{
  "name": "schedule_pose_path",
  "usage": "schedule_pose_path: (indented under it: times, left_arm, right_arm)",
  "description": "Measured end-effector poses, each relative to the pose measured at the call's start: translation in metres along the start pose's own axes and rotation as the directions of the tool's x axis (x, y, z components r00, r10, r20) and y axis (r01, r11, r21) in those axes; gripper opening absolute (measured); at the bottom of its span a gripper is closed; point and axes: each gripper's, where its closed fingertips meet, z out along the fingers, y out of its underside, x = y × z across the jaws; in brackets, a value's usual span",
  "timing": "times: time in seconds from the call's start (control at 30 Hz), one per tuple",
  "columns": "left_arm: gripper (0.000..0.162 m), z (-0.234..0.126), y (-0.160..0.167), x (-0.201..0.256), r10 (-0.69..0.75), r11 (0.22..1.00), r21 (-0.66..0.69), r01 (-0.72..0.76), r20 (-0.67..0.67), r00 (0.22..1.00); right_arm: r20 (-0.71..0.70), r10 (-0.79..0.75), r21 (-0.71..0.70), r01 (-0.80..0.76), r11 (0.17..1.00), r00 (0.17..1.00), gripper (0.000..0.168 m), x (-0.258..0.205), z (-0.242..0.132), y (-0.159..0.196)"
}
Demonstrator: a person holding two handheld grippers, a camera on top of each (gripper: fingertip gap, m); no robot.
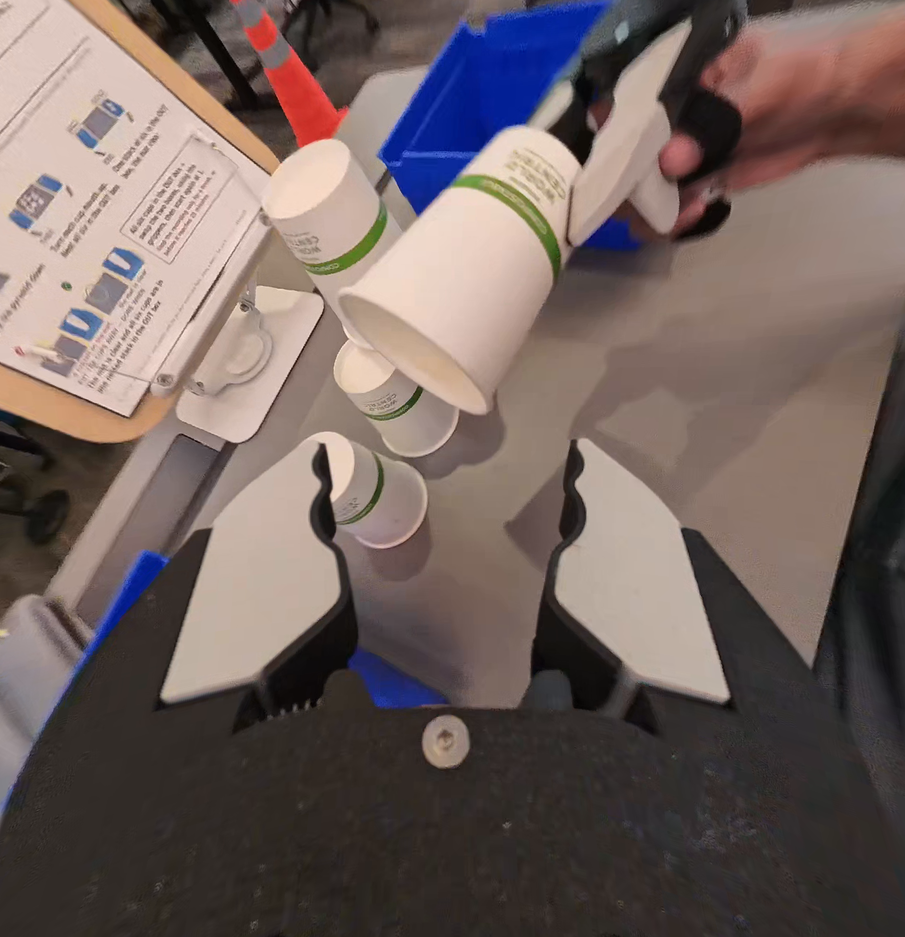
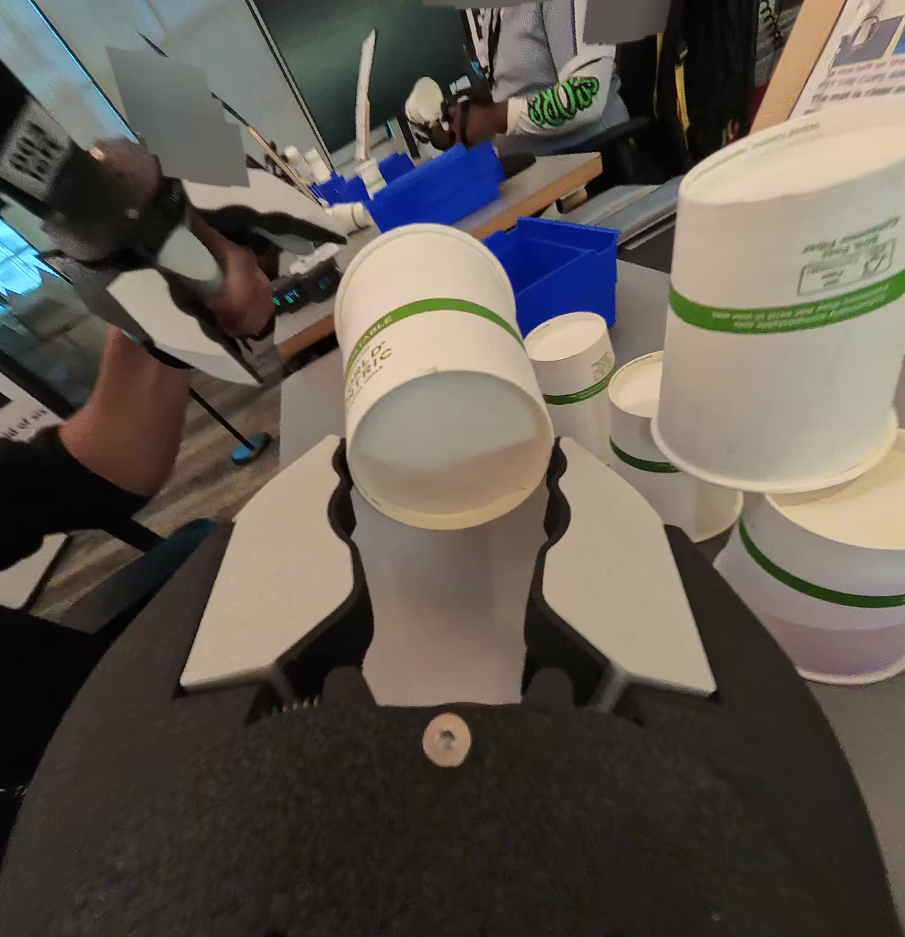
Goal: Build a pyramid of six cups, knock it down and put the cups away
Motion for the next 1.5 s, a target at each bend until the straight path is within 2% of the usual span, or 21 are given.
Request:
schedule_pose_path:
  times: [0.13, 0.2, 0.43, 0.63, 0.73, 0.83, 0.9, 1.03, 1.1, 1.17, 1.23, 1.33, 1.43, 1.5]
  left_arm:
    - [0.095, 0.017, -0.008, 0.005, 0.199, 0.96, -0.182, -0.211, -0.081, 0.977]
    - [0.096, 0.031, -0.015, -0.004, 0.297, 0.921, -0.239, -0.307, -0.078, 0.952]
    - [0.098, 0.073, -0.015, -0.003, 0.456, 0.786, -0.368, -0.497, -0.199, 0.867]
    - [0.098, 0.087, -0.003, 0.0, 0.507, 0.705, -0.445, -0.552, -0.228, 0.831]
    - [0.092, 0.091, 0.008, -0.002, 0.52, 0.671, -0.479, -0.566, -0.239, 0.82]
    - [0.09, 0.093, 0.014, -0.001, 0.518, 0.664, -0.494, -0.562, -0.238, 0.821]
    - [0.09, 0.095, 0.015, 0.001, 0.49, 0.699, -0.478, -0.533, -0.224, 0.843]
    - [0.09, 0.095, 0.014, -0.011, 0.379, 0.84, -0.385, -0.382, -0.086, 0.921]
    - [0.089, 0.09, 0.011, -0.022, 0.214, 0.942, -0.265, -0.205, 0.004, 0.977]
    - [0.09, 0.083, 0.004, -0.042, 0.001, 0.997, -0.082, 0.008, 0.111, 0.994]
    - [0.09, 0.076, 0.001, -0.066, -0.238, 0.967, 0.133, 0.216, 0.19, 0.952]
    - [0.09, 0.072, 0.006, -0.096, -0.508, 0.825, 0.404, 0.395, 0.225, 0.831]
    - [0.09, 0.082, 0.003, -0.106, -0.654, 0.658, 0.596, 0.46, 0.149, 0.742]
    - [0.09, 0.092, 0.004, -0.112, -0.684, 0.639, 0.642, 0.424, 0.22, 0.696]
  right_arm:
    - [-0.02, -0.012, -0.056, 0.011, 0.998, 1.0, 0.073, -0.003, 0.004, -0.004]
    - [-0.028, 0.006, -0.07, -0.008, 0.998, 1.0, 0.074, -0.003, 0.008, -0.001]
    - [-0.028, 0.083, -0.062, -0.085, 0.994, 0.996, 0.074, -0.004, 0.02, 0.009]
    - [-0.003, 0.118, -0.059, -0.118, 0.991, 0.993, 0.074, -0.006, 0.024, 0.011]
    - [0.003, 0.124, -0.068, -0.124, 0.99, 0.992, 0.074, -0.009, 0.024, 0.011]
    - [-0.013, 0.122, -0.097, -0.122, 0.988, 0.993, 0.074, -0.008, 0.026, 0.016]
    - [-0.032, 0.109, -0.082, -0.111, 0.99, 0.994, 0.074, -0.005, 0.025, 0.014]
    - [-0.159, 0.009, -0.023, -0.013, 1.0, 0.987, 0.086, 0.006, 0.004, 0.004]
    - [-0.194, -0.019, -0.001, 0.019, 1.0, 0.981, 0.086, 0.007, -0.011, 0.006]
    - [-0.202, -0.028, 0.02, 0.033, 0.999, 0.979, 0.085, 0.004, -0.022, 0.017]
    - [-0.197, -0.017, 0.035, 0.024, 0.999, 0.98, 0.083, 0.0, -0.027, 0.033]
    - [-0.154, 0.026, 0.07, -0.016, 0.997, 0.988, 0.079, -0.008, -0.026, 0.056]
    - [-0.089, 0.076, 0.087, -0.068, 0.994, 0.993, 0.077, -0.019, -0.02, 0.075]
    - [-0.063, 0.073, 0.053, -0.07, 0.996, 0.995, 0.077, -0.026, -0.016, 0.085]
